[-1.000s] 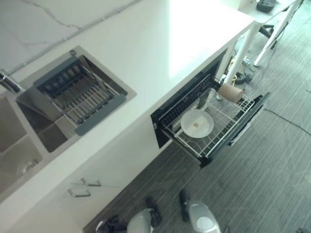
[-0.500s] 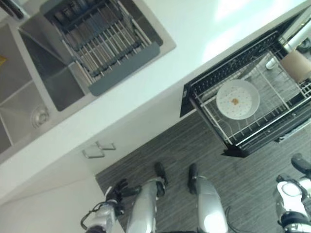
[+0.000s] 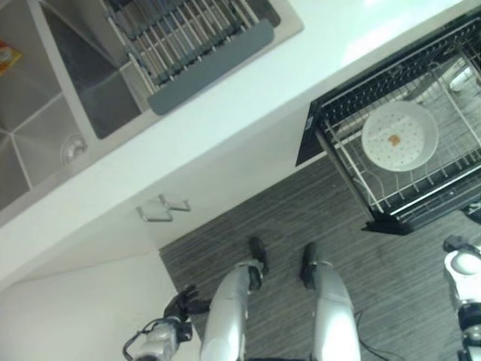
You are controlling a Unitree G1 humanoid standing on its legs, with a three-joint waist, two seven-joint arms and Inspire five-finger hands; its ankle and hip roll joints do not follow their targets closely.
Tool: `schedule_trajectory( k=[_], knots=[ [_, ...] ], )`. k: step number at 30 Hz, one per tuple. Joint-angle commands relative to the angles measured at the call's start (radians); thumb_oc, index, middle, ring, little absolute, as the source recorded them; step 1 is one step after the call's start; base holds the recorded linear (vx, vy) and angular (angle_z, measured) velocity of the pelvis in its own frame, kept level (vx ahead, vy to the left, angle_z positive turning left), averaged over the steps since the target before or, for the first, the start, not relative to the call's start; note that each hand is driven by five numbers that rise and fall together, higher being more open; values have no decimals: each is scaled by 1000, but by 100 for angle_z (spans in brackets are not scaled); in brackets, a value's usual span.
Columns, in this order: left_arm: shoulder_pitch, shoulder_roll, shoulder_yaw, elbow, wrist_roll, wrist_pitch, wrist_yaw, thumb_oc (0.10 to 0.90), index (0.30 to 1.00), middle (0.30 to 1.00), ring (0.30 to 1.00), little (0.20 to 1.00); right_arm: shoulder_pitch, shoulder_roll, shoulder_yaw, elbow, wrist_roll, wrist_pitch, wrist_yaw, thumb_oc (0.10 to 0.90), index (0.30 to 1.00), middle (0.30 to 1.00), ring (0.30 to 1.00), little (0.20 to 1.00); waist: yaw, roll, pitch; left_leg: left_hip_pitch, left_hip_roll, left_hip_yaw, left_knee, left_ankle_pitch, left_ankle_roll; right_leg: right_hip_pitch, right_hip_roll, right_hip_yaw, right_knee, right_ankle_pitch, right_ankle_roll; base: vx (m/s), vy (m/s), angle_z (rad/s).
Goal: Place the dishes in the dishwasher.
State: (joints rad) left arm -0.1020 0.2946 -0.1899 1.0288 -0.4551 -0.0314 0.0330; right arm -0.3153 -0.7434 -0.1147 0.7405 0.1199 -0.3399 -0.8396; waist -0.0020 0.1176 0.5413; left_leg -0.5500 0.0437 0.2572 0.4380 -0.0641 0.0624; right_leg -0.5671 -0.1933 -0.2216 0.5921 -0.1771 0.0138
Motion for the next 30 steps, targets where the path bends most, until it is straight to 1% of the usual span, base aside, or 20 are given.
schedule_trajectory(
  k=[1, 2, 3, 9, 12, 18, 21, 23, 25, 30],
  knots=[
    [48, 24, -6, -22, 42, -10, -2, 800, 900, 900, 900, 900, -91, -150, 9, -125, -92, -50, -5, 800, 900, 900, 900, 900, 16, 10, -21, 65, -40, -59, -137, 6, -66, 18, 53, -59, 166, -176, -8, 32, 13, -1],
    [49, 25, -6, -22, 45, -12, -5, 800, 900, 900, 900, 900, -106, -159, 17, -135, -97, -42, 0, 800, 900, 900, 900, 900, 20, 10, -21, 57, -42, -62, -137, 8, -66, 11, 52, -59, 170, -176, -8, 53, 5, 1],
    [51, 27, -6, -25, 54, -29, -1, 800, 900, 900, 900, 900, -149, -183, 44, -152, -114, -30, 16, 800, 900, 900, 900, 900, 34, 9, -21, 34, -42, -69, -129, 11, -69, -6, 51, -62, 180, -178, -10, 51, -3, 2],
    [38, 36, -15, -29, 63, -41, -12, 800, 900, 900, 900, 900, -271, -221, 125, -149, -135, -35, 38, 800, 900, 900, 900, 900, 63, 6, -21, -15, -44, -84, -123, 24, -72, -40, 50, -76, 190, -177, -10, 30, -20, 2],
    [30, 39, -17, -25, 64, -47, -17, 800, 900, 900, 900, 900, -348, -231, 182, -154, -147, -30, 50, 800, 900, 900, 900, 900, 79, 5, -21, -40, -45, -91, -119, 30, -74, -57, 50, -81, 195, -178, -11, 39, -19, 9],
    [26, 41, -24, -25, 58, -49, -20, 800, 900, 900, 900, 900, -452, -235, 257, -162, -162, -26, 64, 800, 900, 900, 900, 900, 105, 7, -21, -73, -50, -108, -98, 31, -73, -75, 45, -88, 217, -186, -17, 51, 2, 10],
    [26, 44, -29, -23, 54, -57, -25, 800, 900, 900, 900, 900, -511, -233, 293, -156, -145, -28, 73, 800, 900, 900, 900, 900, 120, 9, -21, -90, -54, -118, -83, 29, -72, -80, 42, -92, 230, -193, -22, 63, 6, 5],
    [25, 43, -32, -29, 54, -52, -24, 800, 900, 900, 900, 900, -547, -222, 312, -164, -154, -29, 80, 800, 900, 900, 900, 900, 130, 11, -21, -105, -56, -124, -73, 29, -72, -89, 40, -95, 241, -197, -24, 67, 6, 15],
    [26, 44, -39, -31, 59, -56, -32, 800, 900, 900, 900, 900, -614, -206, 358, -164, -175, -20, 85, 800, 900, 900, 900, 900, 149, 16, -21, -119, -60, -132, -66, 31, -70, -92, 38, -100, 252, -199, -28, 59, 5, 17],
    [39, 50, -47, -25, 68, -59, -39, 800, 900, 900, 900, 900, -726, -183, 430, -177, -214, -10, 97, 800, 900, 900, 900, 900, 180, 20, -21, -138, -64, -136, -48, 29, -67, -84, 29, -118, 268, -204, -35, 44, -4, 8]
  ],
)
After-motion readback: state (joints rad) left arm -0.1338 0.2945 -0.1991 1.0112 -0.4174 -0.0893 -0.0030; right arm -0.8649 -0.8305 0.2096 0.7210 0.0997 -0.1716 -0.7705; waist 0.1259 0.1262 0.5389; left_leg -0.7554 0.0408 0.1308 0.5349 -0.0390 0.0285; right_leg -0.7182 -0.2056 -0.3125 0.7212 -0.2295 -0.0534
